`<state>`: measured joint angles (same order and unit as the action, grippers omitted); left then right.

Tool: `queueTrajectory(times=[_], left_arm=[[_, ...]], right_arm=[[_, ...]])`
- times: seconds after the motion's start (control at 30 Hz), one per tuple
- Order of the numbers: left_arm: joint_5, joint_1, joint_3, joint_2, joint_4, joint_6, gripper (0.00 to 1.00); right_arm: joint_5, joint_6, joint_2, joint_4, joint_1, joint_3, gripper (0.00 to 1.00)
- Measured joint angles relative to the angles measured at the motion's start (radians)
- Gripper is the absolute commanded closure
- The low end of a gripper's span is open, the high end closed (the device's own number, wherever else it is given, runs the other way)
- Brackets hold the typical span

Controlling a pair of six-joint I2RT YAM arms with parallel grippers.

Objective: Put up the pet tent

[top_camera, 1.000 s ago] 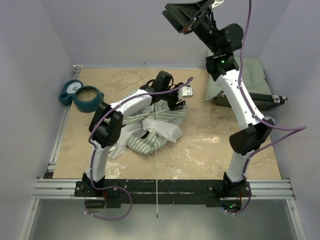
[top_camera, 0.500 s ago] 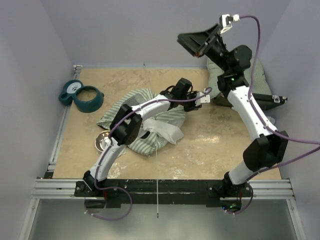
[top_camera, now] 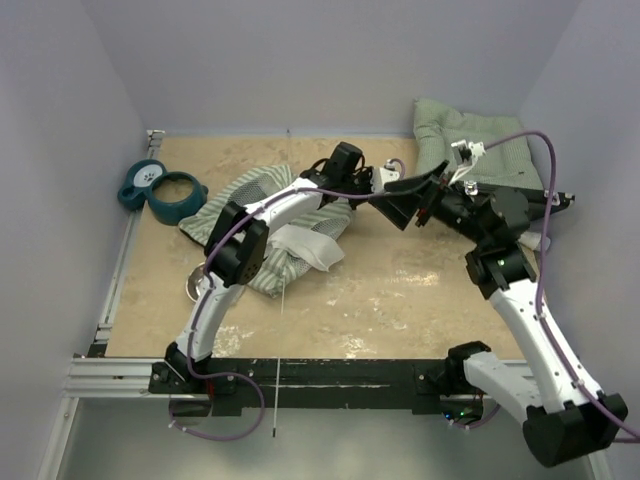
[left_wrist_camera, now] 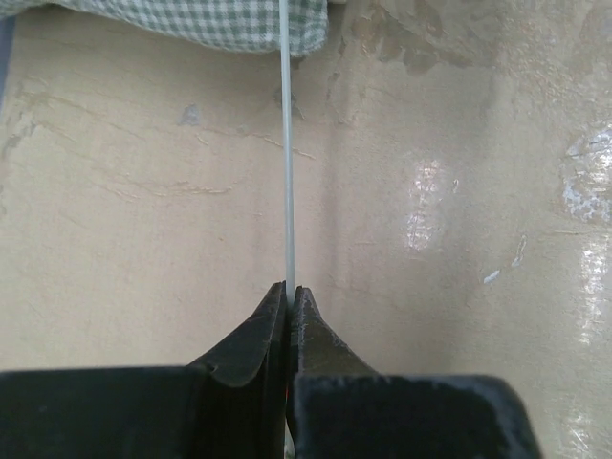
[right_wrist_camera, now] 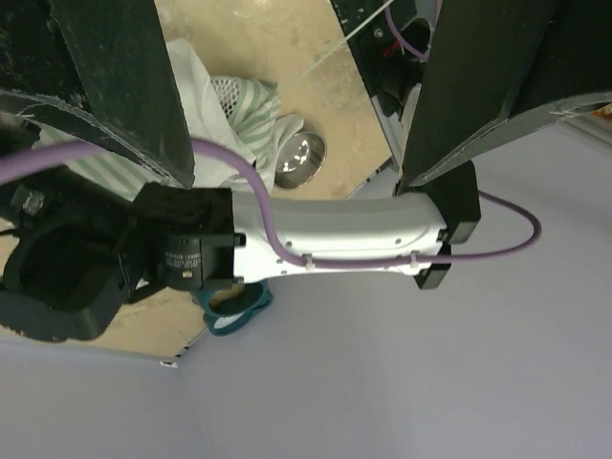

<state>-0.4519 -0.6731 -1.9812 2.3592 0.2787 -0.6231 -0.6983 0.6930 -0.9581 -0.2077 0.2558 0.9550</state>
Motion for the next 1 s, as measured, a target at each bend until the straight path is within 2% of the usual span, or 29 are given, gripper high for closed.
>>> queueTrajectory(times=[0.1,0.2,0.5,0.67,0.77,0.9,1.0], left_arm=[[0.001,0.003,0.000,-0.021,0.001,0.002,1.00],[0.006,0.005,-0.001,-0.029,0.011,0.003,1.00],[0.034,0.013,-0.003,-0.031,0.041,0.021,1.00],[0.033,0.017,-0.008,-0.041,0.045,0.029,1.00],[0.033,0.018,-0.009,-0.050,0.045,0.035,1.00],[0.028,0.024,-0.013,-0.060,0.045,0.047,1.00],[0.020,0.032,-0.024,-0.061,0.049,0.055,1.00]], right_arm=[[0.016,-0.002,0.082,-0.002,0.000,-0.099,0.09],[0.045,0.013,0.082,-0.026,0.002,-0.181,0.11],[0.136,0.072,-0.158,-0.107,0.009,-0.320,0.13],[0.152,0.032,-0.143,-0.097,0.013,-0.366,0.13],[0.163,0.014,-0.073,-0.093,0.013,-0.397,0.15],[0.219,0.060,-0.022,-0.212,0.035,-0.492,0.15],[0.270,0.089,-0.150,-0.343,0.092,-0.524,0.15]])
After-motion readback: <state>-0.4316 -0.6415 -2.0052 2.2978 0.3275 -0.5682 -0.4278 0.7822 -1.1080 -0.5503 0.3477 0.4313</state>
